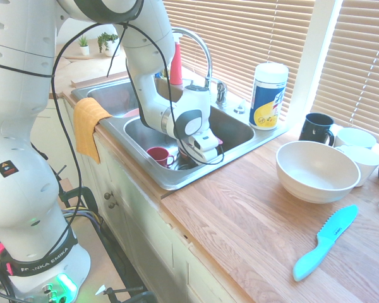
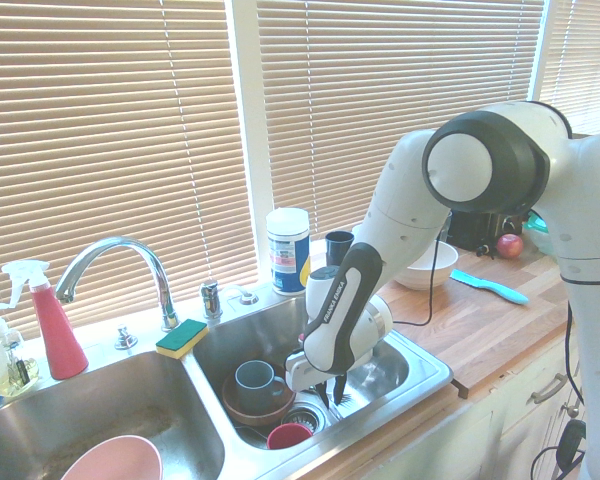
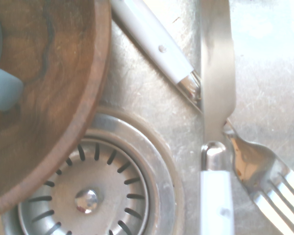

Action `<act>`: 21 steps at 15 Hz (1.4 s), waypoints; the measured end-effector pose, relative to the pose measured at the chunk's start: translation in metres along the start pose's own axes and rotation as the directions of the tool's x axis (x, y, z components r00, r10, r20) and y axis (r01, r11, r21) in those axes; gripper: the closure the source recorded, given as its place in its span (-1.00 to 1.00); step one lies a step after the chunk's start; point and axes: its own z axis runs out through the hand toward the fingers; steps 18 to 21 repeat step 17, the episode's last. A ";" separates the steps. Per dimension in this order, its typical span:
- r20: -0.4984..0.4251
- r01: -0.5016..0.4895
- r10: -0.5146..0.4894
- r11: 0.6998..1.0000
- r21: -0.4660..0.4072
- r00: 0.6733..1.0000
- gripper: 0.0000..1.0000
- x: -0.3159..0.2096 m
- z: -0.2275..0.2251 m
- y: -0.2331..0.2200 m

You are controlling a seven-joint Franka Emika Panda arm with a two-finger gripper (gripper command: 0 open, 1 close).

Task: Put the knife into the sink

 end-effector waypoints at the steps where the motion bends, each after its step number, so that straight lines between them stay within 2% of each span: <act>1: 0.000 -0.001 0.001 1.000 0.000 1.000 -1.00 0.000 0.000 0.000; 7: -0.007 0.002 -0.002 1.000 0.017 1.000 -1.00 0.004 -0.012 -0.002; 12: -0.050 0.041 -0.039 0.998 0.040 0.998 -1.00 0.006 -0.103 -0.006; 17: -0.055 0.079 -0.077 0.996 0.040 0.996 -1.00 -0.014 -0.187 0.007; 21: -0.055 0.079 -0.077 0.996 0.040 0.996 -1.00 -0.014 -0.187 0.007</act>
